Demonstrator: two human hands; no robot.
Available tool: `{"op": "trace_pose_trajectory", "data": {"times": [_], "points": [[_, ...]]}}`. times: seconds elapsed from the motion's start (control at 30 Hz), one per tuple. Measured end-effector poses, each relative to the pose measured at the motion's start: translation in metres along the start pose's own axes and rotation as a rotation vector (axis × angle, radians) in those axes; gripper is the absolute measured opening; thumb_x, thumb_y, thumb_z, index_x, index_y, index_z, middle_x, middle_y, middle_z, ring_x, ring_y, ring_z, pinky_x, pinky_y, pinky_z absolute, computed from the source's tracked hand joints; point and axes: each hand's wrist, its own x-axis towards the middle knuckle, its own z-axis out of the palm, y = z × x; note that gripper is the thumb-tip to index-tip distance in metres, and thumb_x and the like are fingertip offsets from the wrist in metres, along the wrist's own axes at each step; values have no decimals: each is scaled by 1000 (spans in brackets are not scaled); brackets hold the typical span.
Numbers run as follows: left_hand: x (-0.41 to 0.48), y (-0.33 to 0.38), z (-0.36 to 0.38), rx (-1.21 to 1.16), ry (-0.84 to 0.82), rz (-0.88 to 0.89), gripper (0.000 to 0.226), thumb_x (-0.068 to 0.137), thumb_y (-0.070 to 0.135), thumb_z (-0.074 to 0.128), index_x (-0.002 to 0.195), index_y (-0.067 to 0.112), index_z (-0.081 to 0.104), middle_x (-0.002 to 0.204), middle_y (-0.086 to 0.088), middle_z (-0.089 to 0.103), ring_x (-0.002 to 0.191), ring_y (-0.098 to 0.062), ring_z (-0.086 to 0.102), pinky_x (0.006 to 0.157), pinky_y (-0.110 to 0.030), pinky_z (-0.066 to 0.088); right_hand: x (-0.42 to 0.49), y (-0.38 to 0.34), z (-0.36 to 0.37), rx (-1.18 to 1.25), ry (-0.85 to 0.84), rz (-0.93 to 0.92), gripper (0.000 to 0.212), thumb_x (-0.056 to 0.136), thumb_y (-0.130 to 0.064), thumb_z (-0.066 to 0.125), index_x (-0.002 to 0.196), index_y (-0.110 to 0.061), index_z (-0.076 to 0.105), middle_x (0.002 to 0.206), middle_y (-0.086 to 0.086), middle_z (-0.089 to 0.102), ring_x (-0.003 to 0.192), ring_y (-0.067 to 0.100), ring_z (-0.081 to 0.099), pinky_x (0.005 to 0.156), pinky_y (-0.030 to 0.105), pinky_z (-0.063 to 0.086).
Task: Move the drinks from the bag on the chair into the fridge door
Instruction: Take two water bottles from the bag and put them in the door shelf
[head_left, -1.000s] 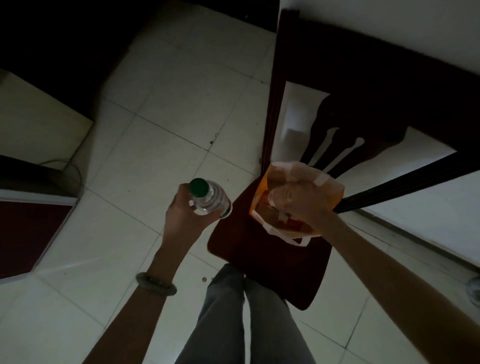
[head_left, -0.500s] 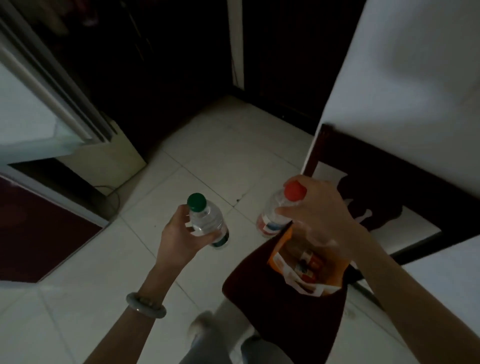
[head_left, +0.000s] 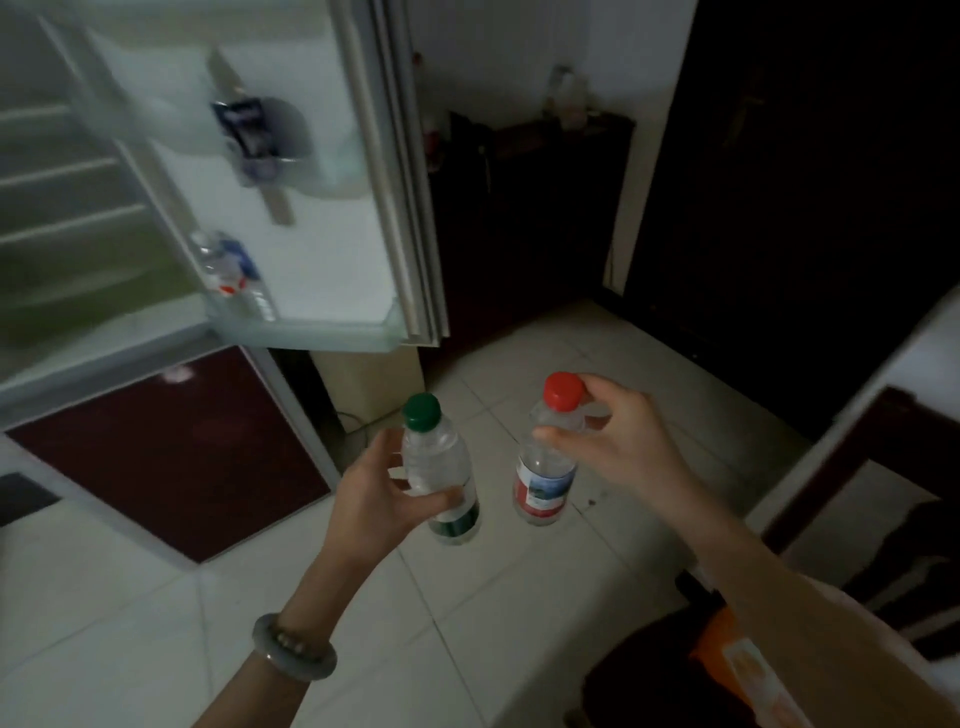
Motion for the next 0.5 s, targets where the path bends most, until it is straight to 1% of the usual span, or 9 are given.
{"op": "trace_pose_trajectory", "data": {"times": [0.07,0.1,0.17,0.23,0.33,0.4,0.43,0.5], "points": [[5,-14,-36,42,42,0,65,51,42,83,106,23,56,94,11,64,81,1,60,61,-9,45,18,-24,33,23,-13,-50,35,64,-32,82,95,-27,67,93,-11,69,90,-2,59,77,14,47],[7,-21,-54,55,58,3,65,49,48,81,104,26,55,93,13,64,81,1,60,64,-12,48,27,-37,49,29,-20,-80,33,64,-32,82,93,-31,66,91,-12,69,89,-2,60,76,15,47],[10,-36,-86,76,95,7,64,45,58,74,99,31,55,87,15,66,78,-1,63,68,-26,54,42,-61,79,39,-41,-147,33,63,-31,83,89,-38,63,87,-16,68,85,-4,60,74,13,46],[11,-51,-116,92,141,1,62,46,60,73,99,32,55,85,16,66,77,-2,64,70,-34,56,56,-83,105,64,-64,-187,35,63,-28,83,89,-38,62,86,-17,68,82,-4,60,72,10,45],[16,-72,-154,87,183,-34,61,48,56,76,100,35,56,89,14,68,82,-2,64,74,-36,57,78,-106,140,114,-85,-210,35,63,-23,84,91,-31,66,86,-12,70,80,-2,61,72,15,48],[21,-86,-174,75,205,-50,59,49,54,77,100,32,56,91,13,68,84,-2,64,76,-36,57,92,-117,161,131,-86,-233,35,61,-22,85,88,-35,66,84,-12,70,79,0,62,73,19,49],[25,-92,-182,76,222,-57,59,49,54,77,100,31,57,90,13,68,84,-3,64,75,-35,57,100,-121,170,132,-91,-242,35,61,-23,86,87,-35,66,84,-12,70,79,1,62,74,21,50],[32,-100,-196,82,261,-64,59,50,53,77,100,29,57,89,13,68,82,-2,64,74,-33,56,116,-128,187,128,-119,-263,37,61,-25,86,93,-30,68,88,-9,70,84,6,64,77,26,51]]}}
